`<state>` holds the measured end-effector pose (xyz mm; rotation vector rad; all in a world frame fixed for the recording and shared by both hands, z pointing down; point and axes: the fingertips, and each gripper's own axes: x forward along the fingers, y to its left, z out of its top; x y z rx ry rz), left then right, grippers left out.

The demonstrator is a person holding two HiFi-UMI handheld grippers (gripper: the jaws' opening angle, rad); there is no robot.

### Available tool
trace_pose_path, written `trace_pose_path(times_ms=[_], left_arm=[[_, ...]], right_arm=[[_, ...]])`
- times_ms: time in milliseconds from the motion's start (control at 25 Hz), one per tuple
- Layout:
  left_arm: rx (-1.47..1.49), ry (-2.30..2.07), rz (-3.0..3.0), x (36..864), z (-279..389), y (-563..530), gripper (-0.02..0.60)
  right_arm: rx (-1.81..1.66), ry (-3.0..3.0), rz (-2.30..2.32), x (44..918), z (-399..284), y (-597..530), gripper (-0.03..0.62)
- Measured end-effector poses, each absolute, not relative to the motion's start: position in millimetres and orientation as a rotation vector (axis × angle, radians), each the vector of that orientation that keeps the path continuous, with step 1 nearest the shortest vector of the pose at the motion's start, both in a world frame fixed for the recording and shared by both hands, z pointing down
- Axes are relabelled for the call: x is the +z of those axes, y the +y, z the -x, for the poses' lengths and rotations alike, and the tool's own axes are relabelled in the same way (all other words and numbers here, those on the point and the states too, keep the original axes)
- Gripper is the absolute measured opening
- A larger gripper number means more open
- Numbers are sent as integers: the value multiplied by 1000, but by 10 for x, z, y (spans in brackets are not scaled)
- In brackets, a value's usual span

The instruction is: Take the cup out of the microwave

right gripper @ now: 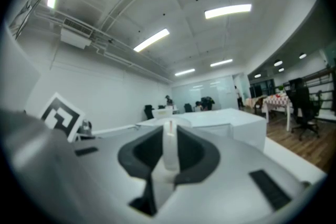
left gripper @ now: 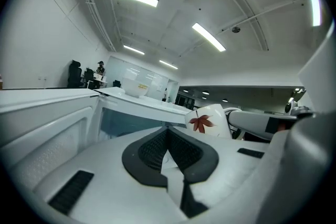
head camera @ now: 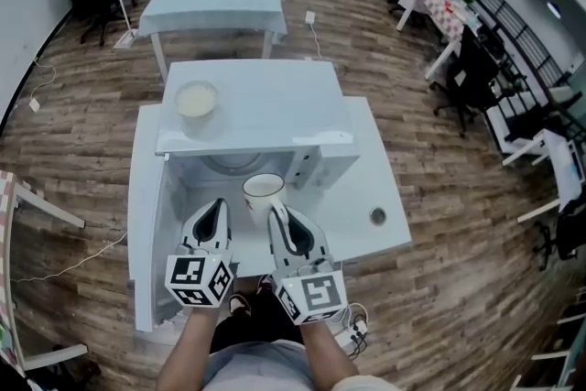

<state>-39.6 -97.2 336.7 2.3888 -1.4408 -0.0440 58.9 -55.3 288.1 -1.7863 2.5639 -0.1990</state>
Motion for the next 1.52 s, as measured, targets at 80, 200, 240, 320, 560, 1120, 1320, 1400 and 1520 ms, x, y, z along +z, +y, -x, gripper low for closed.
trace_pose_path(times_ms=[80,200,240,320,560,1120,1320,1400,1520], left_arm=[[-53,-1439,-2407,3286,392,-959,9],[-68,-1437,-2426,3185,381,-944,9],[-74,-1435,-2431,3157,388,-930,9],[-83,-1433,-2442,3101,402,-899,9],[-89,-1420,-2463,2964,420,-811,9],[-150,-1380,-2499,2619,378,-787,9],[-169,-1375,-2512,2568,350,-797,9],[-163,-1368,-2510,2608,328,-804,9],[-154,-1355,-2502,2659,295,-782,9]], right_arm=[[-189,2554,1779,2812,-597,-530,67],[-176,2552,1771,2735,-613,-502,67],[-177,2551,1768,2721,-612,-483,67],[-176,2550,1766,2692,-608,-444,67],[-145,2562,1751,2556,-574,-375,67],[-130,2582,1645,2132,-611,-330,67],[-129,2588,1583,2072,-644,-287,67],[-149,2586,1563,2083,-670,-278,67],[-183,2596,1549,2120,-699,-244,67]])
